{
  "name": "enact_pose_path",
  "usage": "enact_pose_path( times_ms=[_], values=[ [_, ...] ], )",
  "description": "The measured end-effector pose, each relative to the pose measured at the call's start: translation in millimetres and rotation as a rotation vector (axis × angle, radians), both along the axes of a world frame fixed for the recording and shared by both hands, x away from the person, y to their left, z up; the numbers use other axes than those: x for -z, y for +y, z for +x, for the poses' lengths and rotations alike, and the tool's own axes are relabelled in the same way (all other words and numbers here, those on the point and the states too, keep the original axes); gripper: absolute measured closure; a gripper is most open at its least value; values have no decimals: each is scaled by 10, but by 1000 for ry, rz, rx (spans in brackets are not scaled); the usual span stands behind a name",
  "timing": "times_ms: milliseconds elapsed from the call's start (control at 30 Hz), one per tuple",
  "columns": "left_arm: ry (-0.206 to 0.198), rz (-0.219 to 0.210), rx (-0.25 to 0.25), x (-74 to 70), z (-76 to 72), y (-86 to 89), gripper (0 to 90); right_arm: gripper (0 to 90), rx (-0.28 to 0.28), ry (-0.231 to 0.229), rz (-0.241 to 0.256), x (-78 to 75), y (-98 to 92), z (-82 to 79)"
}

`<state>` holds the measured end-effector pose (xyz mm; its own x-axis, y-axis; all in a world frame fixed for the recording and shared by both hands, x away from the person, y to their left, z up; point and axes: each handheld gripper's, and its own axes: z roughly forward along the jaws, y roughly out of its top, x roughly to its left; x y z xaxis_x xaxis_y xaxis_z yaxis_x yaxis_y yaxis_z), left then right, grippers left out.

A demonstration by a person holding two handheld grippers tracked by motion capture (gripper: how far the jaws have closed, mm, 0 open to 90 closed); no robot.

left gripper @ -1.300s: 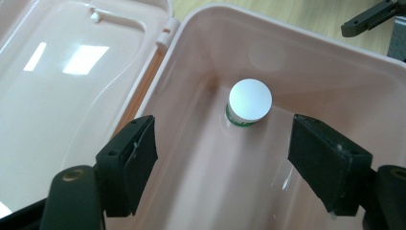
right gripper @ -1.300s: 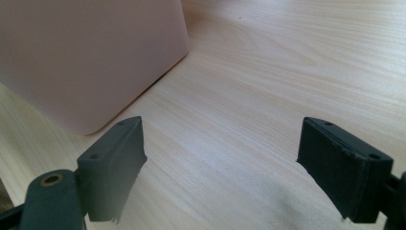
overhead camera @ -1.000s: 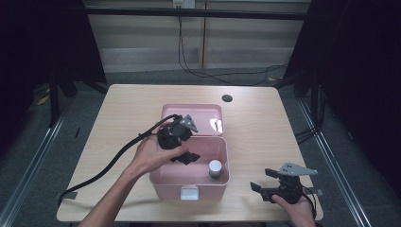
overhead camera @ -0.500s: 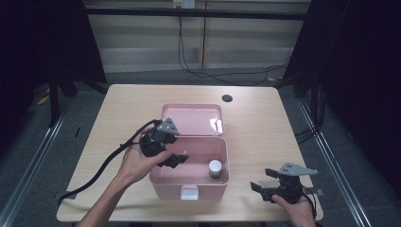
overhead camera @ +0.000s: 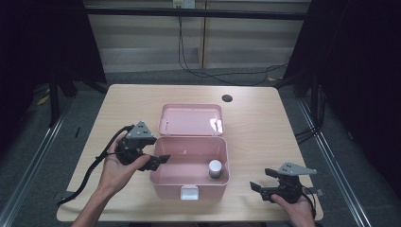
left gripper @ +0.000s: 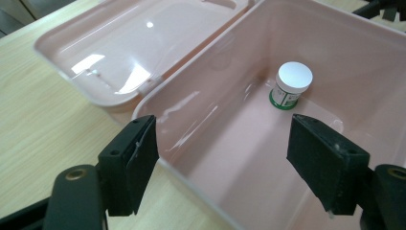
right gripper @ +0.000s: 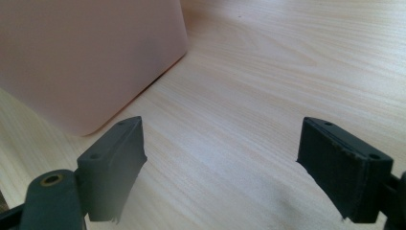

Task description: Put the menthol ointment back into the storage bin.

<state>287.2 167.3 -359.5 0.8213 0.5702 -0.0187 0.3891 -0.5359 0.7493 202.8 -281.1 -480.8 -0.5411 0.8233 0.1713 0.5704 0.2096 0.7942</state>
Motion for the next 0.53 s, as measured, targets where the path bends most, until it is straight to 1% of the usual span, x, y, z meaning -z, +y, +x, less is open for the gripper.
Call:
enact_pose_path(
  times_ms=[33,67,100,133,167,200,233,267,300,333,367,433,500,533],
  values=[
    [-2,-30,-14,2,-33,82,253,160,7,2,0,1,-4,-1],
    [-11,-36,-35,9,-57,115,245,160,11,8,-1,2,-5,-1],
    [-8,-43,-50,19,-76,150,239,160,10,9,-3,4,-5,3],
    [-8,-38,-60,27,-94,181,239,159,7,8,-3,4,-3,2],
    [-21,-33,-78,39,-117,204,239,159,7,5,-4,1,0,-2],
    [-21,-33,-78,39,-117,204,240,159,7,5,-4,1,0,-2],
    [-20,-45,-97,56,-153,263,240,159,7,4,-6,0,3,-5],
    [-20,-45,-97,56,-153,263,240,159,8,6,-6,0,2,-5],
    [-23,-85,-113,76,-192,342,239,159,9,4,-7,0,0,-4],
    [-23,-85,-113,76,-192,342,239,159,9,4,-7,0,0,-4],
    [-32,-112,-141,108,-227,423,237,159,12,0,-4,2,-8,-3],
    [-28,-129,-167,137,-243,480,234,160,20,6,-4,5,-12,2],
    [-13,-125,-159,148,-244,518,233,159,21,3,-8,15,-8,22],
    [-13,-125,-159,148,-244,518,233,160,27,3,-10,13,-3,22]
  ],
)
